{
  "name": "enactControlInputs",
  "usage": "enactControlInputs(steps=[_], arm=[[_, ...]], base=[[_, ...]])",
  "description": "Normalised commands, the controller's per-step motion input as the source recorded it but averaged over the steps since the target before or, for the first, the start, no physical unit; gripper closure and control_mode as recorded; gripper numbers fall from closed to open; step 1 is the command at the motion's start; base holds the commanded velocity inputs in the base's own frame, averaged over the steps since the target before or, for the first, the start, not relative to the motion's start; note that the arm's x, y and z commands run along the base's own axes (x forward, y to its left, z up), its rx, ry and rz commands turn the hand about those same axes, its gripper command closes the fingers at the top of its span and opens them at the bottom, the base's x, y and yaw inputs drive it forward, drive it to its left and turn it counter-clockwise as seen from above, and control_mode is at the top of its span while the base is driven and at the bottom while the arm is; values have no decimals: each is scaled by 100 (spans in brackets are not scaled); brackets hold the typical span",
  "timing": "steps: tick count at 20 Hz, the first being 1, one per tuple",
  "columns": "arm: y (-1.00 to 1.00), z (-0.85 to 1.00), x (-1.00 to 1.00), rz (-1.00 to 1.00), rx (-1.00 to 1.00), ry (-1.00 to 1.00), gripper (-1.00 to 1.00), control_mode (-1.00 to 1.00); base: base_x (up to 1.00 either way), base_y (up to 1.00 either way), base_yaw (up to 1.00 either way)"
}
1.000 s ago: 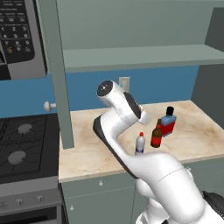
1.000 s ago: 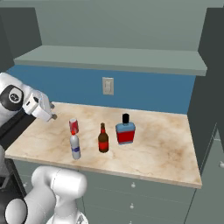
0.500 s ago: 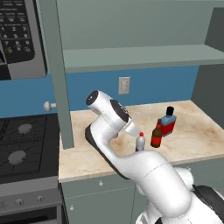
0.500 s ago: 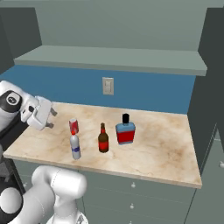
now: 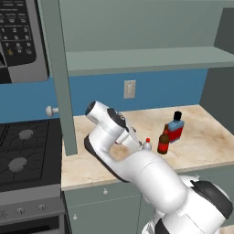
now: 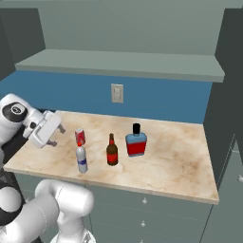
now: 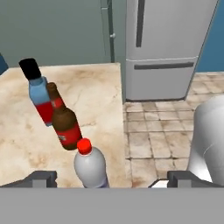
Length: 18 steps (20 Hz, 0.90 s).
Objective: Sort all alcoholic drinks to one cabinet, and non-alcoholic drinks to the other.
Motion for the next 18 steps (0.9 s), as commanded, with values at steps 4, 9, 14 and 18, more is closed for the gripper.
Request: enactControlInputs(steps=[4, 9, 14, 18], arm=[[0, -32, 0, -2, -3, 0, -100, -100], [0, -34, 0, 0, -3, 0, -100, -100], [0, -29, 0, 0, -2, 1, -100, -100], [0, -23, 0, 0, 0, 2, -100, -100]], base=[[0, 0, 0], [0, 0, 0], [0, 0, 0], [0, 0, 0]])
